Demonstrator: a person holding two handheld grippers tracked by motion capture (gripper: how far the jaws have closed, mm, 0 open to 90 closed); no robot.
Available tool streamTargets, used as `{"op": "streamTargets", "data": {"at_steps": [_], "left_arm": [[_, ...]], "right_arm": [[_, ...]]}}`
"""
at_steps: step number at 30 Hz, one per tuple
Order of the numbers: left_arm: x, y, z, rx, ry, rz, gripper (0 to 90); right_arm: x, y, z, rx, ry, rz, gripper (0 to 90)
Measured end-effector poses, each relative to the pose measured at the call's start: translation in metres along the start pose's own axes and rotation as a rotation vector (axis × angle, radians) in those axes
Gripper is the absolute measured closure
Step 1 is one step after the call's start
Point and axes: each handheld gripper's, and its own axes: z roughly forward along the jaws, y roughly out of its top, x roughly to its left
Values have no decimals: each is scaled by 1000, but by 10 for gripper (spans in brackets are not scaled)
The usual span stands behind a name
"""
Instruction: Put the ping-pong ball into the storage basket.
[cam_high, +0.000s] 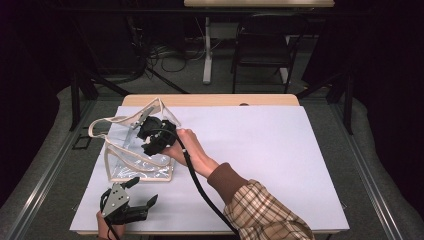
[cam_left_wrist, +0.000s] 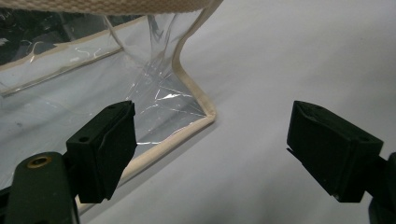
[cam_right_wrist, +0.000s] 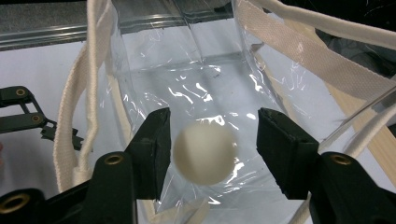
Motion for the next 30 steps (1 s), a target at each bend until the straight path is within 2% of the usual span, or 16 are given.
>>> {"op": "streamTargets", "data": {"at_steps": [6, 15, 21, 30], "left_arm": [[0, 0, 0, 0, -1, -3, 160], [0, 0, 1, 1, -3, -4, 160], [-1, 0, 2, 4, -3, -1, 160], [-1, 1, 2, 5, -1, -1, 160]], "right_arm": [[-2, -1, -7, -28, -3, 25, 309], [-10, -11, -20, -56, 19, 54, 170], [-13, -18, -31, -87, 38, 56, 142], [-21, -31, -48, -109, 37, 60, 113]]}}
